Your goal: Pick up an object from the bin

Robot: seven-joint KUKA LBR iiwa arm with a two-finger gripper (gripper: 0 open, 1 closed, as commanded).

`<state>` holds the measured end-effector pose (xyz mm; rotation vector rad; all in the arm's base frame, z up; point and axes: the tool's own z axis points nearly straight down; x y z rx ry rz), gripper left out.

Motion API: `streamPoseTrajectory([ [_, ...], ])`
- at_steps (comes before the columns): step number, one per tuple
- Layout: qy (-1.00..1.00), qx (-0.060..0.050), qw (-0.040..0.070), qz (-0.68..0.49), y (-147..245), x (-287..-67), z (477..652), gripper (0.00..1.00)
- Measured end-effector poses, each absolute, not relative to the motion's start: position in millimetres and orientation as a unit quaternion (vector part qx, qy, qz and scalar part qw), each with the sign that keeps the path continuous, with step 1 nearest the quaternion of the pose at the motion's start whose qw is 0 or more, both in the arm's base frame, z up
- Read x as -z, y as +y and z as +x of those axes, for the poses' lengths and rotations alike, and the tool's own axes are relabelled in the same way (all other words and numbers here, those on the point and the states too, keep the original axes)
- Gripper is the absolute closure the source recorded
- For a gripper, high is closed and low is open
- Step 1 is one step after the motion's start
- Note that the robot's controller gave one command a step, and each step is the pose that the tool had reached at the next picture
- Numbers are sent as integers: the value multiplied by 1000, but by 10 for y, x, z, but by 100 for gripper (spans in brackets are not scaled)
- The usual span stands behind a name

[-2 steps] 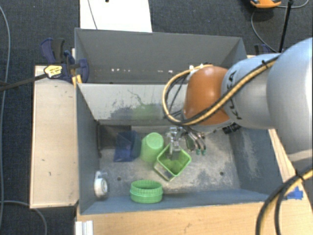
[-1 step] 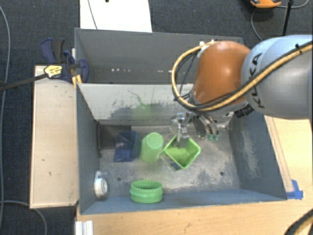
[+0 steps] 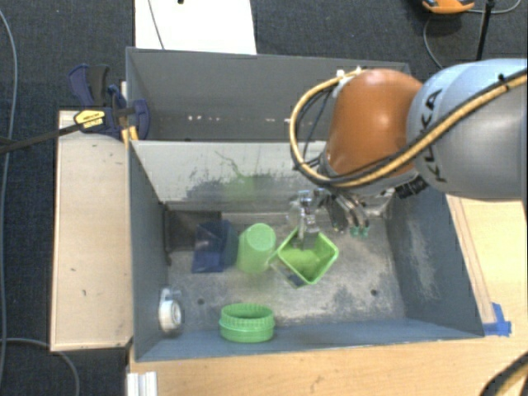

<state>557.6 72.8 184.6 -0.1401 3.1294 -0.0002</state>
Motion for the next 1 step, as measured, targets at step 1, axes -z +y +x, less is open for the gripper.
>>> streamPoseTrajectory([
  [1, 999, 0, 1, -43, 693, -2252, 5585, 100],
])
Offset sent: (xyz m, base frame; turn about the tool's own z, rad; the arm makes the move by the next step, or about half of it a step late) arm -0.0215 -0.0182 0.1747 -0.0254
